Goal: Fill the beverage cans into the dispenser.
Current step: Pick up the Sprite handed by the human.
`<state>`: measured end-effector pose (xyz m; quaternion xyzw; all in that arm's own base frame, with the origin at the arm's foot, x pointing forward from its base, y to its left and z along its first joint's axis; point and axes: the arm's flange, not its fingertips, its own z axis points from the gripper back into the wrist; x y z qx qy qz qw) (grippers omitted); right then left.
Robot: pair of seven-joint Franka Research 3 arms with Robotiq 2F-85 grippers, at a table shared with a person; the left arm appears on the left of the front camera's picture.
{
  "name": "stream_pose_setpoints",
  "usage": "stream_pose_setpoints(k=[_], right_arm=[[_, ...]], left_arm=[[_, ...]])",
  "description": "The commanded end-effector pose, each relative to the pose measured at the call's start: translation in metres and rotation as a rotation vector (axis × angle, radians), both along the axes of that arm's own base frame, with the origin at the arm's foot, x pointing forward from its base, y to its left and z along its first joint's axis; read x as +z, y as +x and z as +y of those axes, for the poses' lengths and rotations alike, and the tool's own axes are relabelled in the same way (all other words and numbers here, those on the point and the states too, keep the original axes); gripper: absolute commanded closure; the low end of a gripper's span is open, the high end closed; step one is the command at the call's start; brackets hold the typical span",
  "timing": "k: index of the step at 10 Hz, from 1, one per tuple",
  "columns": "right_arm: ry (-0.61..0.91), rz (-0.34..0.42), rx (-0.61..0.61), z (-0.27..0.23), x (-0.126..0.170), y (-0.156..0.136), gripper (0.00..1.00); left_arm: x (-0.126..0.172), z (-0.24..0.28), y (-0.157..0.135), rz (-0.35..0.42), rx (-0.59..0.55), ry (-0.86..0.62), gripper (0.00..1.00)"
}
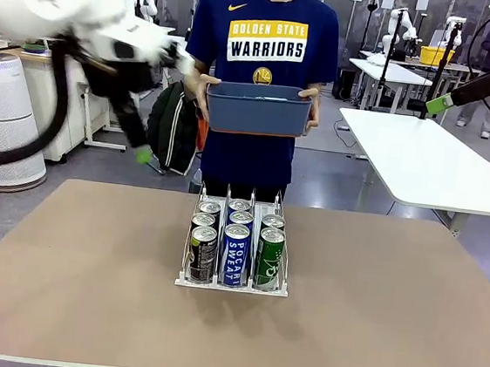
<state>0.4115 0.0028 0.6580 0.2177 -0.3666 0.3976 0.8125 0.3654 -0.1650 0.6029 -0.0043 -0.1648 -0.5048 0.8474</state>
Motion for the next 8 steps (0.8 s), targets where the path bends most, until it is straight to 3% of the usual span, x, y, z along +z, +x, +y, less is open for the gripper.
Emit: stream_pose_setpoints(k=[1, 4, 6, 8], right_arm=[[0.022, -0.008, 0.033, 0.0, -0.002, 0.001, 0.0], [0.022, -0.008, 0.033, 0.0, -0.002, 0.001, 0.0], [0.022, -0.008, 0.033, 0.0, -0.002, 0.001, 0.0], [0.022, -0.008, 0.033, 0.0, -0.002, 0.001, 0.0]], left_arm=[[0.017, 0.036, -0.017, -0.059, -0.044, -0.049, 0.0], [0.064, 0.079, -0.048, -0.097, 0.082, -0.074, 0.0], [0.071, 0.093, -0.051, -0.192, 0.171, -0.124, 0.0], [0.066, 0.093, -0.039, -0.166, 0.184, -0.178, 0.0]])
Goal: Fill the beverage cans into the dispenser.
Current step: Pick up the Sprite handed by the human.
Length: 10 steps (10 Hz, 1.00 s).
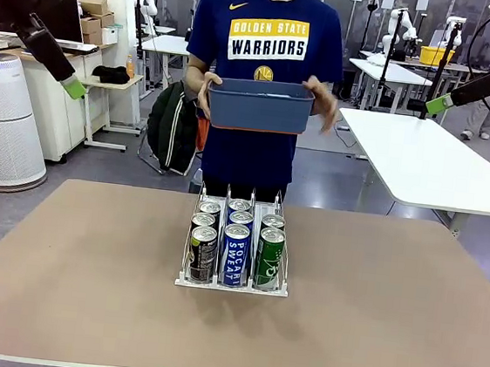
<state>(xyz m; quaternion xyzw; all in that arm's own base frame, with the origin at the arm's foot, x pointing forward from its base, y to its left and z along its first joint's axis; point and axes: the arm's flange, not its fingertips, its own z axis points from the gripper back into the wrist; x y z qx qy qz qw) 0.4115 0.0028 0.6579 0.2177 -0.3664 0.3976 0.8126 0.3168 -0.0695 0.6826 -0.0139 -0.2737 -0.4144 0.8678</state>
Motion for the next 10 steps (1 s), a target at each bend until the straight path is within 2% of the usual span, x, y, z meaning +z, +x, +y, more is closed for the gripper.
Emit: stream_pose_setpoints(k=[1, 5, 6, 8, 10], right_arm=[[0.022, -0.008, 0.033, 0.0, -0.002, 0.001, 0.0], [0.022, -0.008, 0.033, 0.0, -0.002, 0.001, 0.0], [0.022, -0.008, 0.033, 0.0, -0.002, 0.001, 0.0], [0.022, -0.008, 0.033, 0.0, -0.002, 0.001, 0.0], [0.022, -0.008, 0.033, 0.0, -0.002, 0.001, 0.0]], left_arm=[[0.003, 0.0, -0.004, 0.005, -0.021, 0.015, 0.0], [0.002, -0.002, -0.001, 0.0, -0.007, 0.004, 0.0], [-0.006, -0.004, 0.016, -0.016, -0.047, -0.065, 0.0], [0.002, 0.019, 0.045, -0.056, -0.009, -0.103, 0.0], [0.006, 0.035, 0.061, -0.085, -0.04, -0.125, 0.0]])
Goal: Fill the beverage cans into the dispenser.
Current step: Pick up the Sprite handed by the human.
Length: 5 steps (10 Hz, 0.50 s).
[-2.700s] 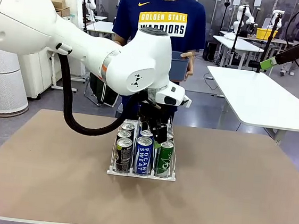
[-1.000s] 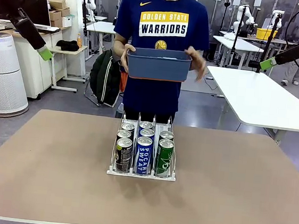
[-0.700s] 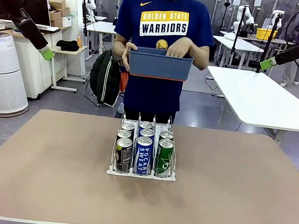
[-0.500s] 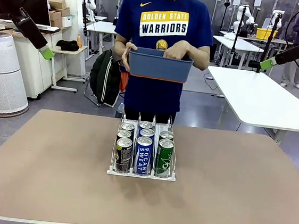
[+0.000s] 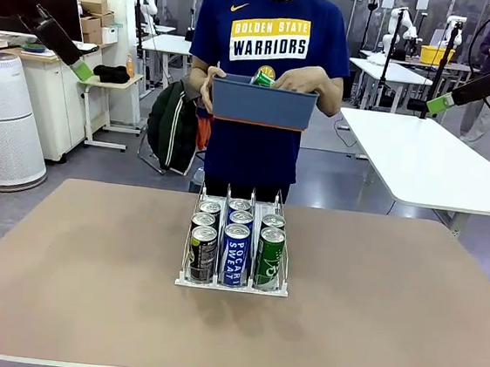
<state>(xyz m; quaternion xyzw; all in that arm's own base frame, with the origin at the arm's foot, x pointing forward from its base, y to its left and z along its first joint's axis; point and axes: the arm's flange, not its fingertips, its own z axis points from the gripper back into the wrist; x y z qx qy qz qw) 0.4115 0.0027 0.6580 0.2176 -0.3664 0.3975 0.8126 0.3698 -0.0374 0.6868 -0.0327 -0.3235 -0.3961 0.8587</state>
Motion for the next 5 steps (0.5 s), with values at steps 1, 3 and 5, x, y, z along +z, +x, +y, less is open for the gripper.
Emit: stream_pose_setpoints(k=[1, 3, 5], right_arm=[[0.022, -0.008, 0.033, -0.0001, -0.0023, 0.0007, 0.0], [0.022, -0.008, 0.033, -0.0001, -0.0023, 0.0007, 0.0], [0.022, -0.008, 0.033, -0.0001, -0.0023, 0.0007, 0.0]], left_arm=[[-0.0028, -0.0116, -0.011, 0.017, 0.007, 0.012, 0.0], [-0.0028, -0.0116, -0.011, 0.017, 0.007, 0.012, 0.0], [-0.0028, -0.0116, -0.011, 0.017, 0.007, 0.012, 0.0]])
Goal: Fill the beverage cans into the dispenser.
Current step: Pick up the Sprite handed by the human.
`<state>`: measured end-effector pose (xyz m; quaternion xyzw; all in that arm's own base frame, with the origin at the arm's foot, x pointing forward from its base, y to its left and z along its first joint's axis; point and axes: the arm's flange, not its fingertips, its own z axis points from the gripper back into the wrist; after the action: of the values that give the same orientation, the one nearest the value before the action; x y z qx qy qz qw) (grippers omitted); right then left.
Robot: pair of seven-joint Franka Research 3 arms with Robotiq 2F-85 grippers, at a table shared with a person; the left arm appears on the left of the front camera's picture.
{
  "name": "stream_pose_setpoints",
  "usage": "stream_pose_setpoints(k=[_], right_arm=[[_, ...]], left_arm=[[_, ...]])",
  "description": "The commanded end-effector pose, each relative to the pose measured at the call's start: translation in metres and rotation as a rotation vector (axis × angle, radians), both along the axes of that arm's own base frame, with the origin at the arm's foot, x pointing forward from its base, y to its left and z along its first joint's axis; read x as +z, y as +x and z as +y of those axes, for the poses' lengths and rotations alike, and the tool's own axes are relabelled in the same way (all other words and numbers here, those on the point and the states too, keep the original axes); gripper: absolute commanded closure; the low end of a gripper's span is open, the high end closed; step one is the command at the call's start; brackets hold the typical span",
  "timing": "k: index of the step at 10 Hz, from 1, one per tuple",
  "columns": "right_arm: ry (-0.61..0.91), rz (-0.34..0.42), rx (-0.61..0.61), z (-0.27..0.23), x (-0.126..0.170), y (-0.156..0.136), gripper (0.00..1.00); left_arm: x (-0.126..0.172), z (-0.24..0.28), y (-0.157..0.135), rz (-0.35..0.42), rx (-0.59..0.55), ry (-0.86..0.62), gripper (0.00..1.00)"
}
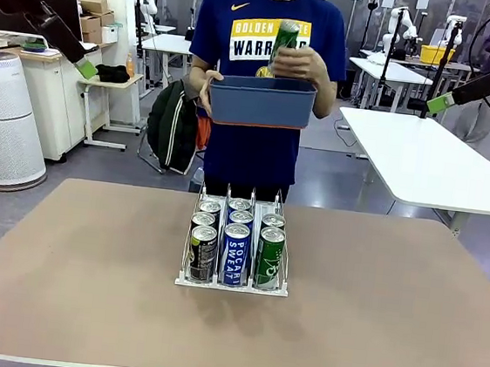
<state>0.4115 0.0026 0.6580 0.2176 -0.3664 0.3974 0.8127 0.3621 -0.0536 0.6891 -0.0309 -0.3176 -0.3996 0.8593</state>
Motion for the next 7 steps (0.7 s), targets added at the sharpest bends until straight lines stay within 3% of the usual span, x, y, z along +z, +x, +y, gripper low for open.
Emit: stream_pose_setpoints(k=[1, 7], right_arm=[[0.022, -0.008, 0.033, 0.0, -0.0023, 0.0007, 0.0], [0.022, -0.008, 0.033, 0.0, -0.0023, 0.0007, 0.0]], left_arm=[[-0.0052, 0.0046, -0.0033, 0.008, 0.011, 0.002, 0.0], [-0.0052, 0.0046, -0.0033, 0.008, 0.011, 0.002, 0.0]])
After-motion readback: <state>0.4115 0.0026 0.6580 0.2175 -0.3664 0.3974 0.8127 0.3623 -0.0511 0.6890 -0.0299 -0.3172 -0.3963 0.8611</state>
